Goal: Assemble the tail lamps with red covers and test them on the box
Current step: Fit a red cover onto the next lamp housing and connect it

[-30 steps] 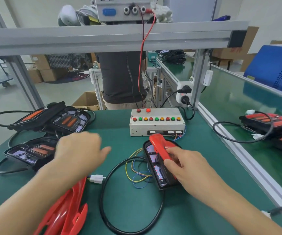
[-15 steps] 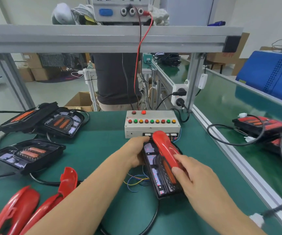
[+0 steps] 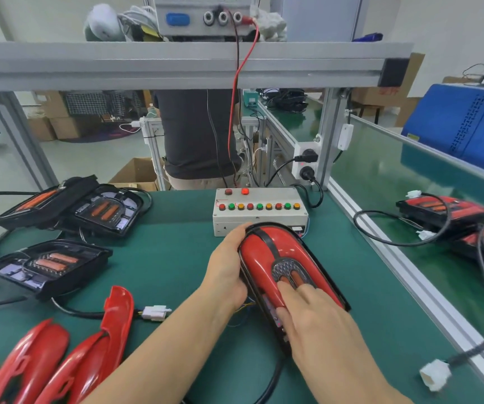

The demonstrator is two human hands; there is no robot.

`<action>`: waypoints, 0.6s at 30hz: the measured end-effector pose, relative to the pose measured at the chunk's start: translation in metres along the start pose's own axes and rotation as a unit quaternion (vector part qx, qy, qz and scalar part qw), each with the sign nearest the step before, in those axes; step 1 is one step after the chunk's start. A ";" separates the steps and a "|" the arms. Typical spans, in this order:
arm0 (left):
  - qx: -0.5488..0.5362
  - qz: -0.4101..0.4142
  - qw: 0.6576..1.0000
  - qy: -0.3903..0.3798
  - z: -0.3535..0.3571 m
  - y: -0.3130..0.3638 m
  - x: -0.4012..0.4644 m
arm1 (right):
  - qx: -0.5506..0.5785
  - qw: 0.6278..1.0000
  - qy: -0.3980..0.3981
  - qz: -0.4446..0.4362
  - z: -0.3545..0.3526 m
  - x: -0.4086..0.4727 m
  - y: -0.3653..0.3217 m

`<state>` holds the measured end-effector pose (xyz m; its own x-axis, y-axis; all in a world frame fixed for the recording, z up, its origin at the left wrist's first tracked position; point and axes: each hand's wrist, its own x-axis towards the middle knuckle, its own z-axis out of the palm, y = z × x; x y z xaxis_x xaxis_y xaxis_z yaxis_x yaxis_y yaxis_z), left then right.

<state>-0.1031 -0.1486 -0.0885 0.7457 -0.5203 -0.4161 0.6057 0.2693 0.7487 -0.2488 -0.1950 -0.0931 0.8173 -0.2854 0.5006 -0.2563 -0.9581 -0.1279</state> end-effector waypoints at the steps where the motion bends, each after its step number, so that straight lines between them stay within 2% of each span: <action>1: -0.005 0.000 1.000 0.000 0.000 -0.001 -0.001 | -0.005 1.000 0.000 0.007 0.001 0.000 0.000; 5: -0.010 0.015 1.000 -0.017 -0.005 -0.006 -0.002 | 0.010 1.000 0.000 0.023 0.008 -0.004 -0.004; 8: 0.030 0.075 0.996 -0.036 -0.007 -0.007 0.001 | 0.032 0.999 -0.003 0.020 0.008 -0.003 -0.006; 10: 0.032 0.092 0.995 -0.030 -0.006 -0.005 0.001 | 0.042 0.998 -0.048 0.017 0.003 -0.003 -0.002; 12: 0.006 0.101 0.995 -0.022 -0.006 0.001 0.002 | 0.153 0.980 -0.099 0.074 -0.004 -0.009 0.010; 13: -0.009 0.107 0.994 -0.021 -0.007 0.006 0.004 | 0.246 0.954 -0.102 0.138 -0.008 -0.012 0.016; 15: -0.032 0.128 0.991 -0.018 -0.008 0.014 0.006 | 0.405 0.867 -0.101 0.271 -0.016 -0.016 0.030; 17: -0.045 0.138 0.989 -0.025 -0.005 0.014 0.004 | 0.552 0.737 -0.190 0.341 -0.014 -0.017 0.038; 18: -0.050 0.135 0.989 -0.033 -0.001 0.012 0.002 | 0.609 0.678 -0.225 0.345 -0.010 -0.016 0.039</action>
<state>-0.0942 -0.1452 -0.0813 0.8660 -0.4695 -0.1719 0.4145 0.4821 0.7718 -0.2771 -0.2271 -0.0974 0.8641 -0.3924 -0.3153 -0.2656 0.1767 -0.9478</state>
